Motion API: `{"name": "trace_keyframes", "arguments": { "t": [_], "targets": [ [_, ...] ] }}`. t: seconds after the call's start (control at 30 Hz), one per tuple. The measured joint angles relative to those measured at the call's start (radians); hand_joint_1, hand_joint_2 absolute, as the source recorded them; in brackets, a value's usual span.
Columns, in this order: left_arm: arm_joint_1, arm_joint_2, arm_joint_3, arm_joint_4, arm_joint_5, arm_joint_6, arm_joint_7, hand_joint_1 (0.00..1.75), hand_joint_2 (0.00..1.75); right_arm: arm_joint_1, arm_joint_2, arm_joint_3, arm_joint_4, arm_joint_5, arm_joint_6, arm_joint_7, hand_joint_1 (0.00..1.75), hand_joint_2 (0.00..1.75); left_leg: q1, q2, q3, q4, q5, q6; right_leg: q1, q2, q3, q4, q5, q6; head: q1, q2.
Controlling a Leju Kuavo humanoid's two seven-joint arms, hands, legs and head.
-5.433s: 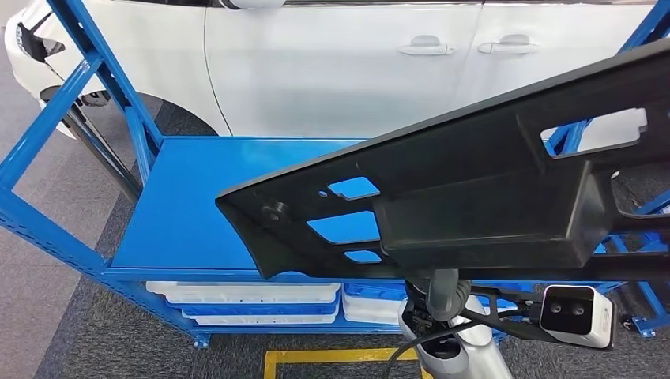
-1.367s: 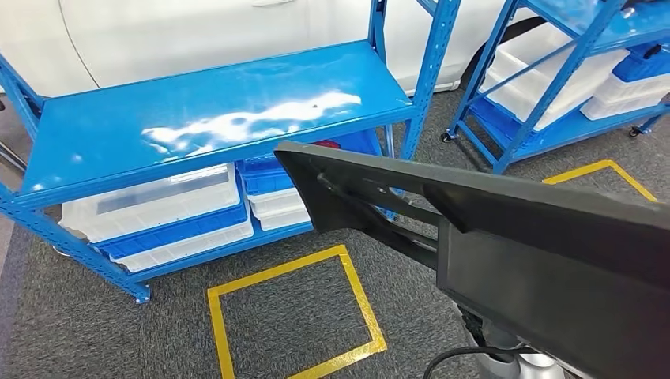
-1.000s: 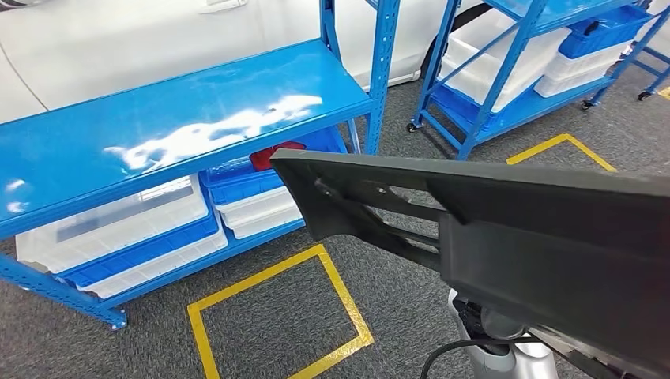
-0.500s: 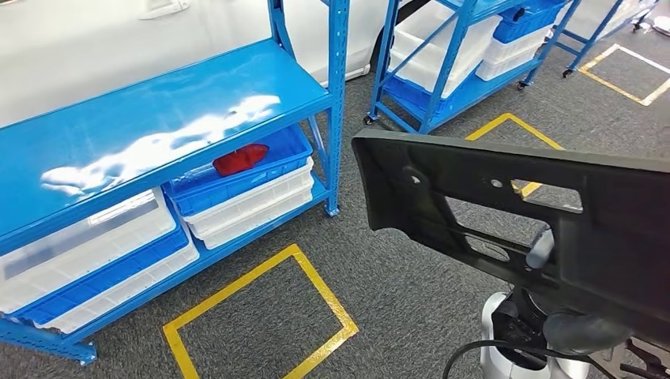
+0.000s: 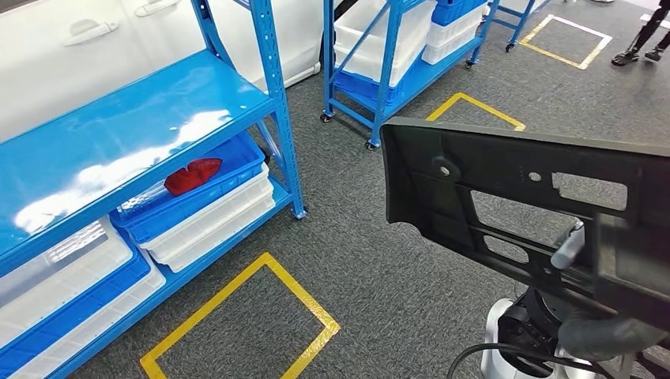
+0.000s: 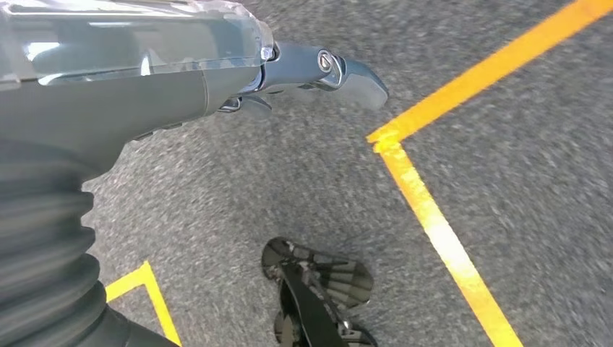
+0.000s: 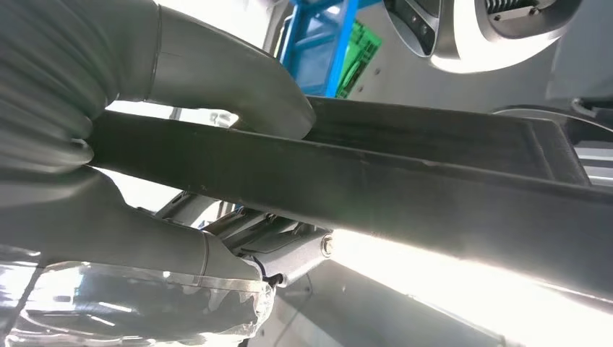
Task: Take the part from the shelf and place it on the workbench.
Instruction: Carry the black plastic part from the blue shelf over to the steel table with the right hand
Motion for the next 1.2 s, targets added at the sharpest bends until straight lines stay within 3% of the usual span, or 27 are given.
{"name": "trace_keyframes", "arguments": {
  "t": [0.07,0.1,0.13,0.2,0.27,0.33,0.4,0.43,0.47,0.5,0.57,0.63,0.7,0.77,0.83,0.9,0.93,0.97,1.0,1.03,1.1,1.13,1.2],
  "targets": [
    [-0.001,0.003,-0.002,0.000,-0.008,-0.001,0.000,0.00,1.75,0.000,0.006,-0.019,-0.004,0.004,0.006,0.000,1.64,1.75,0.006,-0.046,0.060,-0.134,0.058,0.003,0.000,0.023,-0.003,0.009,-0.003,0.008,0.000,0.000],
    [-0.002,0.005,-0.002,0.000,-0.011,-0.003,0.000,0.00,1.75,0.001,0.008,-0.032,-0.007,0.004,0.014,0.000,1.64,1.75,0.007,-0.065,0.076,-0.173,0.069,0.005,0.000,0.034,-0.007,0.012,-0.003,0.014,0.000,0.000],
    [-0.002,0.007,-0.003,0.000,-0.016,-0.007,0.000,0.00,1.75,0.003,0.009,-0.048,-0.011,0.003,0.023,0.000,1.64,1.75,0.007,-0.074,0.080,-0.185,0.067,0.009,0.000,0.044,-0.013,0.014,-0.002,0.021,0.000,0.000],
    [-0.005,0.010,-0.003,0.000,-0.024,-0.019,-0.002,0.00,1.75,0.007,0.011,-0.080,-0.016,0.002,0.038,0.000,1.64,1.75,0.005,-0.055,0.080,-0.189,0.071,0.021,-0.002,0.061,-0.020,0.014,0.003,0.036,0.000,0.000],
    [-0.012,0.011,-0.004,0.000,-0.031,-0.029,-0.005,0.00,1.75,0.009,0.012,-0.103,-0.018,0.010,0.037,0.000,1.64,1.75,0.007,-0.030,0.082,-0.197,0.078,0.035,-0.001,0.023,-0.037,0.045,-0.017,0.046,0.000,0.000],
    [-0.016,0.011,-0.004,0.000,-0.032,-0.031,-0.002,0.00,1.75,0.009,0.012,-0.112,-0.018,0.026,0.022,0.000,1.64,1.75,0.005,-0.002,0.081,-0.201,0.080,0.043,0.001,-0.040,-0.090,0.155,-0.078,0.053,0.000,0.000],
    [-0.015,0.011,-0.003,0.000,-0.027,-0.031,0.001,0.00,1.75,0.009,0.011,-0.112,-0.018,0.037,0.003,0.000,1.64,1.75,0.002,0.027,0.080,-0.201,0.079,0.046,-0.003,-0.061,-0.154,0.285,-0.130,0.058,0.000,0.000],
    [-0.015,0.011,-0.003,0.000,-0.024,-0.031,0.002,0.00,1.75,0.009,0.011,-0.112,-0.018,0.039,-0.005,0.000,1.64,1.75,0.000,0.042,0.080,-0.201,0.078,0.045,-0.005,-0.064,-0.167,0.312,-0.132,0.060,0.000,0.000],
    [-0.016,0.011,-0.003,0.000,-0.023,-0.031,0.002,0.00,1.75,0.009,0.011,-0.112,-0.018,0.041,-0.011,0.000,1.64,1.75,0.000,0.054,0.081,-0.201,0.077,0.044,-0.006,-0.067,-0.156,0.294,-0.114,0.059,0.000,0.000],
    [-0.018,0.010,-0.003,0.000,-0.022,-0.031,0.002,0.00,1.75,0.009,0.011,-0.112,-0.018,0.042,-0.014,0.000,1.64,1.75,-0.001,0.066,0.083,-0.201,0.075,0.042,-0.005,-0.076,-0.122,0.234,-0.082,0.058,0.000,0.000],
    [-0.019,0.008,-0.003,0.000,-0.022,-0.031,0.002,0.00,1.75,0.009,0.011,-0.112,-0.019,0.045,-0.017,0.000,1.64,1.75,-0.003,0.085,0.089,-0.200,0.070,0.035,0.000,-0.116,-0.039,0.082,-0.029,0.047,0.000,0.000],
    [-0.020,0.007,-0.003,0.000,-0.022,-0.031,0.002,0.00,1.75,0.008,0.011,-0.112,-0.019,0.046,-0.018,0.000,1.64,1.75,-0.008,0.101,0.094,-0.200,0.065,0.025,0.008,-0.137,-0.005,0.014,-0.016,0.033,0.000,0.000],
    [-0.022,0.007,-0.003,0.000,-0.021,-0.032,0.001,0.00,1.75,0.009,0.011,-0.112,-0.020,0.049,-0.022,0.000,1.64,1.75,-0.008,0.116,0.099,-0.202,0.063,0.014,0.010,-0.117,-0.008,0.012,-0.014,0.020,0.000,0.000],
    [-0.024,0.005,-0.003,0.000,-0.019,-0.035,-0.001,0.00,1.75,0.009,0.011,-0.105,-0.026,0.063,-0.037,0.000,1.64,1.75,-0.005,0.090,0.094,-0.180,0.042,0.003,0.006,-0.097,-0.006,0.004,-0.008,0.007,0.000,0.000],
    [-0.023,0.004,-0.003,0.000,-0.017,-0.040,-0.003,0.00,1.75,0.008,0.010,-0.082,-0.033,0.091,-0.068,0.000,1.64,1.75,-0.001,0.037,0.050,-0.077,-0.018,-0.002,0.004,-0.077,-0.003,-0.002,-0.004,-0.004,0.000,0.000],
    [-0.019,0.001,-0.003,0.001,-0.015,-0.047,-0.005,0.00,1.75,0.007,0.008,-0.041,-0.035,0.128,-0.117,0.000,1.64,1.75,-0.001,0.015,-0.017,0.059,-0.073,-0.004,0.006,-0.052,-0.004,-0.001,-0.004,-0.009,0.000,0.000],
    [-0.017,0.000,-0.003,0.001,-0.014,-0.050,-0.006,0.00,1.75,0.007,0.005,-0.016,-0.034,0.144,-0.146,0.000,1.64,1.75,-0.001,0.012,-0.036,0.093,-0.076,-0.004,0.007,-0.039,-0.004,-0.001,-0.004,-0.010,0.000,0.000],
    [-0.017,-0.003,-0.003,0.001,-0.014,-0.052,-0.006,0.00,1.75,0.007,0.000,0.010,-0.033,0.155,-0.178,0.000,1.64,1.75,-0.001,0.011,-0.037,0.086,-0.057,-0.003,0.008,-0.025,-0.003,0.000,-0.004,-0.010,0.000,0.000],
    [-0.018,-0.006,-0.003,0.001,-0.014,-0.053,-0.003,0.00,1.75,0.006,-0.008,0.036,-0.032,0.161,-0.209,0.000,1.64,1.75,-0.001,0.007,-0.020,0.039,-0.021,0.000,0.009,-0.012,-0.002,0.002,-0.004,-0.010,0.000,0.000],
    [-0.018,-0.009,-0.003,0.001,-0.015,-0.053,0.001,0.00,1.75,0.004,-0.019,0.060,-0.029,0.164,-0.237,0.000,1.64,1.75,-0.001,-0.008,0.011,-0.035,0.022,0.004,0.008,0.000,0.000,0.003,-0.004,-0.008,0.000,0.000],
    [-0.018,-0.013,-0.003,0.001,-0.017,-0.049,0.014,0.00,1.75,-0.001,-0.044,0.106,-0.021,0.167,-0.278,0.000,1.64,1.75,-0.001,-0.046,0.063,-0.161,0.073,0.011,0.009,0.022,-0.003,0.008,-0.005,-0.002,0.000,0.000],
    [-0.018,-0.016,-0.003,0.001,-0.017,-0.047,0.021,0.00,1.75,-0.003,-0.056,0.126,-0.017,0.169,-0.292,0.000,1.64,1.75,-0.002,-0.058,0.074,-0.191,0.080,0.014,0.007,0.032,-0.007,0.010,-0.004,0.004,0.000,0.000],
    [-0.019,-0.022,-0.003,0.001,-0.015,-0.043,0.031,0.00,1.75,-0.003,-0.079,0.162,-0.009,0.175,-0.315,0.000,1.64,1.75,-0.006,-0.048,0.078,-0.201,0.081,0.022,0.003,0.052,-0.015,0.008,0.002,0.018,0.000,0.000]
  ]
}}
